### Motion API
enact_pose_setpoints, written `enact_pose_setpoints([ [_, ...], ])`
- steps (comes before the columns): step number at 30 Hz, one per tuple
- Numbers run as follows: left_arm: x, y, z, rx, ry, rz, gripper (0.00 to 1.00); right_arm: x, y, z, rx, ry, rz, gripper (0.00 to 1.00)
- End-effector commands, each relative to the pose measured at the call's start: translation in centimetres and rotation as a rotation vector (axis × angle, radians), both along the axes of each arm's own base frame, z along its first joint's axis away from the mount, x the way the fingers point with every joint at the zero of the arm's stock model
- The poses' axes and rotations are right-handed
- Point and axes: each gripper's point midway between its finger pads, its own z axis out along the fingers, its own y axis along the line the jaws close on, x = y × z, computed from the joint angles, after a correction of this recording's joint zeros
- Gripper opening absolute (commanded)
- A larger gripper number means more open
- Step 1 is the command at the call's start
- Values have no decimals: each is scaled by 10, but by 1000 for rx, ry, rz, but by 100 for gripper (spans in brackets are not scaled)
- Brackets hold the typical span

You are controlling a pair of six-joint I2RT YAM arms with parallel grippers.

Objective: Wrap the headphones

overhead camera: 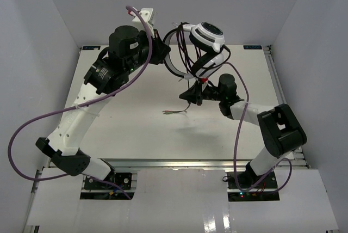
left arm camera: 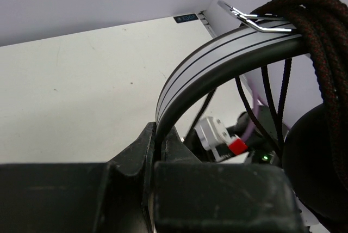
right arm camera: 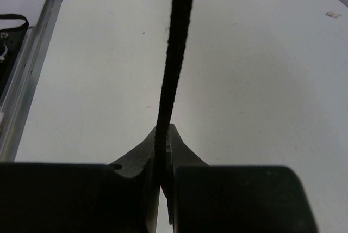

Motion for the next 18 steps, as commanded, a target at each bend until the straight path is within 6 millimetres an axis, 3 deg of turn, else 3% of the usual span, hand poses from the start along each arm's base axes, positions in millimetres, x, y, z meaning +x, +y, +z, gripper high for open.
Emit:
enact_pose_setpoints([
  [1,13,36,72,-167,-159,173,0,-29,-9,2,-98,-116,74,8],
  [5,54,69,46,-130,-125,316,0,-31,-31,-7,-317,-174,-56,8],
  [9,87,87,-4,-27,-67,414,0,-16,-69,14,-530,-287,-241,8],
  [11,100,93,-36,47,-41,455,0,-6,-93,43,-652,-431,-362,8],
  [14,111,96,-76,120,-2,486,0,-2,-109,88,-749,-680,-489,8],
  [18,123,88,-124,187,73,471,0,9,-116,126,-835,-796,-590,8],
])
